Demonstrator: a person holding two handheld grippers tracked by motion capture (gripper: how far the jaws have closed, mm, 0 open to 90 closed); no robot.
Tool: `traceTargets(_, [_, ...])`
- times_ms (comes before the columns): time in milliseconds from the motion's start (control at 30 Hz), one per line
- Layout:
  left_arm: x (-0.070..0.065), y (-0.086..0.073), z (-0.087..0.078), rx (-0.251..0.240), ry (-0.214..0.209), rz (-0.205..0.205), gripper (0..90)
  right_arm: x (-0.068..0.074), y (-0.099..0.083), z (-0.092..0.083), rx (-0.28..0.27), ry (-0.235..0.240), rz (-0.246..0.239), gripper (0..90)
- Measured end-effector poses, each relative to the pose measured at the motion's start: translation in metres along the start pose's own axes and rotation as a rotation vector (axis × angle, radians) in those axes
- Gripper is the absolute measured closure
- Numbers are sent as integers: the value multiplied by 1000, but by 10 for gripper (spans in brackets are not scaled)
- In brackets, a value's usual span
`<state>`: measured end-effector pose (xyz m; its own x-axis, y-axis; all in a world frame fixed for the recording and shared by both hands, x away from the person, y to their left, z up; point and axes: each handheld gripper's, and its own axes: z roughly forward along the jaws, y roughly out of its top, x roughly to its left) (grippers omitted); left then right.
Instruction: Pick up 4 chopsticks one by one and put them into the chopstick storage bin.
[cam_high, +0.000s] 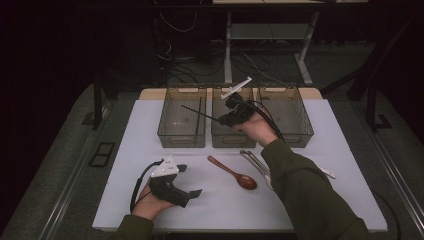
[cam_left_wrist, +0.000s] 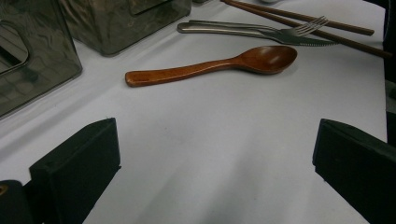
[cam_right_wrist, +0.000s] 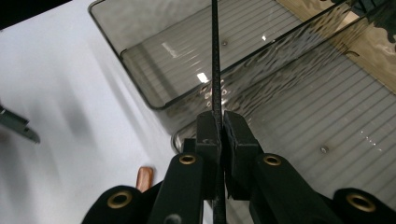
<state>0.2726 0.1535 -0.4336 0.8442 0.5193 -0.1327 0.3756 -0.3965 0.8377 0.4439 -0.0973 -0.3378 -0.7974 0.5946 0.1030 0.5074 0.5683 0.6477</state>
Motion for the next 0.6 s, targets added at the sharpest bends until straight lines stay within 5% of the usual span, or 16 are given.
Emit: traceTargets(600, [0, -1, 0, 0, -15, -8, 0, 8, 31, 47, 23, -9, 49, 852])
